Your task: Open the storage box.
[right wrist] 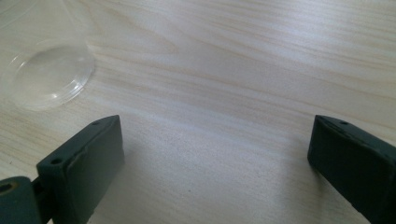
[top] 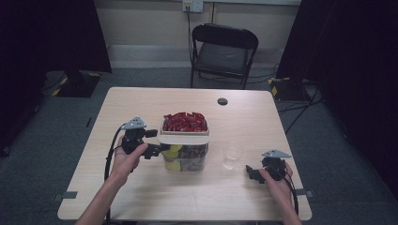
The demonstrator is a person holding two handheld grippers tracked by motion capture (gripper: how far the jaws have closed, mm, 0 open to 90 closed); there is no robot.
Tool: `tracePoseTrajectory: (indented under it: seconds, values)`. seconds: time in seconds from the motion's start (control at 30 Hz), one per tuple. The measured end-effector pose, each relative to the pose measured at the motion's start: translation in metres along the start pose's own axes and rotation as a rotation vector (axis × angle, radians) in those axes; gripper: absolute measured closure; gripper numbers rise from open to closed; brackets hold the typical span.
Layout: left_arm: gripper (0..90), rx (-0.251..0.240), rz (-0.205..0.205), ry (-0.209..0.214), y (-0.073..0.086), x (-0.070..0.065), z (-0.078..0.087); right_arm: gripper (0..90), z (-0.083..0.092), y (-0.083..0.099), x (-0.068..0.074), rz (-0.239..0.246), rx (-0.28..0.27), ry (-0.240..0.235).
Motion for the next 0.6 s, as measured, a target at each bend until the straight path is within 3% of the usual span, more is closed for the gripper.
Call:
tracePoseTrajectory:
  seconds: [0.33,0.6]
  values:
    - [15.3,0.006,-0.01,0.003,-0.005,-0.001,-0.001,3.1,0.0,0.0,0.0,0.0,0.0,0.0]
    - [15.3,-0.008,0.007,0.008,-0.013,-0.001,-0.002,3.1,0.0,0.0,0.0,0.0,0.0,0.0]
Point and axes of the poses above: each handheld gripper's, and its own axes: z roughly backward along the jaws, y roughly out of its underside, x roughly to its left, the point moved 8 cm from there along -z, roughly forward along the jaws, and after that the axes turned 13 degrees about z, right-handed, at the moved point
